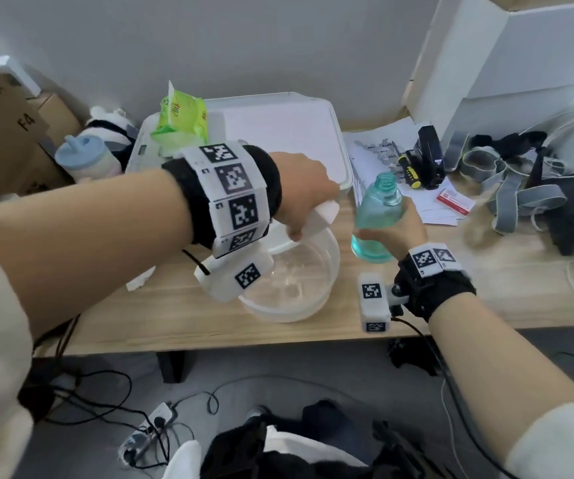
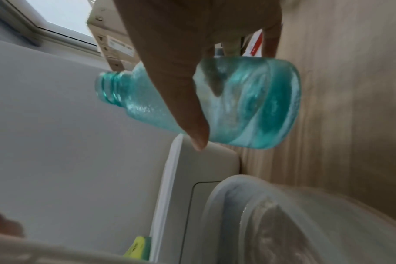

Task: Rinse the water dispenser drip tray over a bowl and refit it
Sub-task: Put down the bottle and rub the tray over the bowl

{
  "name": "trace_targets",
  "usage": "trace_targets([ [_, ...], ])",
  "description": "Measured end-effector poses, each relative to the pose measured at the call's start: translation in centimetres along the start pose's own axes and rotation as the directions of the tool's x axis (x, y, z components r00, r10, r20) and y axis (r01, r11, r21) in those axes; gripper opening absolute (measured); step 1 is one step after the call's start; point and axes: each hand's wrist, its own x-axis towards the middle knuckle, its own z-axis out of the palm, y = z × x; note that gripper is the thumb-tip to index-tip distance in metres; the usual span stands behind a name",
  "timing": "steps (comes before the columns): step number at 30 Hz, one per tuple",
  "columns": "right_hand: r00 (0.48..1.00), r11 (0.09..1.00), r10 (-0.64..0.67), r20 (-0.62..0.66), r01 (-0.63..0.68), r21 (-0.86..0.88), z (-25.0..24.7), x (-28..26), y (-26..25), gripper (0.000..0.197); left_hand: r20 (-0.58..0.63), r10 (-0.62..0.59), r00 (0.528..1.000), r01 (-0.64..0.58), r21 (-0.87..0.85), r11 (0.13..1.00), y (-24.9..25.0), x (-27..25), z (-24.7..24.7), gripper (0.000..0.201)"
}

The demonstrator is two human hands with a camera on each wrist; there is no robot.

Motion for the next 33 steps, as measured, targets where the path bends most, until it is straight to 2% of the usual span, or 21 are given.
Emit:
trace_targets([
  [6,0.984,0.984,0.175,0.021,-0.176,0.034,0.2,1.4,3.4,0.077,0.012,0.05,0.999,-0.05,0.007,0.999,1.6,1.3,-0.2,0.06],
  [11,0.967,0.96,0.255,0.011,-0.255,0.12,0.0,2.0,5.2,0.09,0.037,0.081,0.996,-0.084,0.103,0.991,2.9,2.2,-0.4,0.05],
  [14,0.983,0.968,0.179,-0.028,-0.171,0.182,0.2,2.1,5.6,0.106,0.062,0.097,0.993,-0.105,0.139,0.985,3.7,2.7,-0.6,0.045],
  [16,0.989,0.981,0.093,-0.119,-0.071,0.178,0.6,1.7,5.3,0.119,0.079,0.111,0.991,-0.123,0.158,0.98,4.2,3.0,-0.5,0.046],
  [18,0.979,0.991,-0.006,-0.202,0.033,0.129,0.8,1.4,4.6,0.122,0.091,0.124,0.988,-0.138,0.167,0.976,4.5,3.3,-0.4,0.046],
  [21,0.922,0.975,-0.179,-0.343,0.212,0.062,0.6,0.9,3.2,0.107,0.096,0.133,0.986,-0.148,0.161,0.976,4.6,3.6,-0.4,0.045],
  [23,0.857,0.938,-0.309,-0.414,0.346,0.018,0.1,0.8,2.3,0.087,0.099,0.133,0.986,-0.148,0.164,0.975,4.7,3.8,-0.5,0.045],
  [25,0.798,0.881,-0.448,-0.402,0.47,-0.051,-0.3,0.8,1.1,0.06,0.104,0.122,0.987,-0.138,0.164,0.977,4.9,3.9,-0.7,0.046],
  [27,0.798,0.821,-0.553,-0.237,0.571,0.007,-0.3,0.6,-0.3,0.043,0.088,0.096,0.991,-0.107,0.12,0.987,4.8,3.9,-1.2,0.048],
  [29,0.811,0.796,-0.577,-0.102,0.586,0.154,0.0,0.2,-1.5,0.034,0.053,0.06,0.997,-0.062,0.036,0.997,4.1,3.8,-1.6,0.055],
  [31,0.841,0.762,-0.536,-0.079,0.522,0.384,0.2,-0.2,-2.5,0.026,0.008,0.018,1.0,-0.017,-0.068,0.998,2.9,3.6,-1.7,0.058],
  [33,0.88,0.66,-0.46,-0.123,0.431,0.616,0.2,-0.4,-3.0,0.021,-0.035,-0.042,0.999,0.035,-0.185,0.982,1.6,3.2,-1.5,0.061],
])
